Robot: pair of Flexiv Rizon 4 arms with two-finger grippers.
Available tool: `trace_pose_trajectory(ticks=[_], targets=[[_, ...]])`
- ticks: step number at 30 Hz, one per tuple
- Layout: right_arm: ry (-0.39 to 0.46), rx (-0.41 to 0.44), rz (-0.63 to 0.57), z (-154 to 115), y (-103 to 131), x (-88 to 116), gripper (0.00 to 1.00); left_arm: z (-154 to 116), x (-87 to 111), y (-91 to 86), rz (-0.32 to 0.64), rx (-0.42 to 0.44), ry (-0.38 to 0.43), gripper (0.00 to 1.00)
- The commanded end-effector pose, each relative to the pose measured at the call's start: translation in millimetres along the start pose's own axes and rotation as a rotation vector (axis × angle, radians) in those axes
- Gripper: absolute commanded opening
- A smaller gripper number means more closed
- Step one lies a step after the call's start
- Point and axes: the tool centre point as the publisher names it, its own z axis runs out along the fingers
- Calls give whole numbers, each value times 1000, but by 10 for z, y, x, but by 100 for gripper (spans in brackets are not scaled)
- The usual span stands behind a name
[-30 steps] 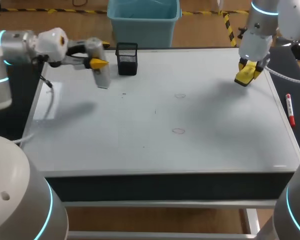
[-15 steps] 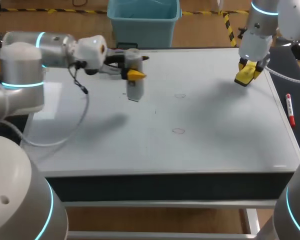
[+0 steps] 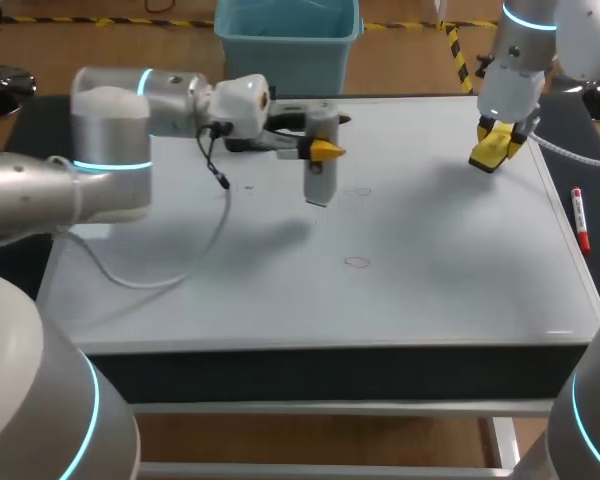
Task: Pick up the inspection probe, press it on each red-marked spot on the whiteboard one by one, put down the probe, pick up the eraser, and wipe off all the red marks.
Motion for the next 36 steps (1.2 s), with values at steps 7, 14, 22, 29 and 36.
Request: trace_pose_trajectory(ticks=[7,14,22,29,36], targets=[[3,0,-2,-7,-12,-3,0,369,-243,159,-28,29,4,0],[3,0,-2,-7,-12,-3,0,486,-363,293,-37,25,-33,0],[3,0,-2,-7,-12,-3,0,508,-493,373,-33,29,-55,0],[3,0,-2,-7,-12,-3,0,511,-586,452,-33,33,-73,0],[3,0,-2,-7,-12,-3,0,521,-660,502,-31,39,-67,0]])
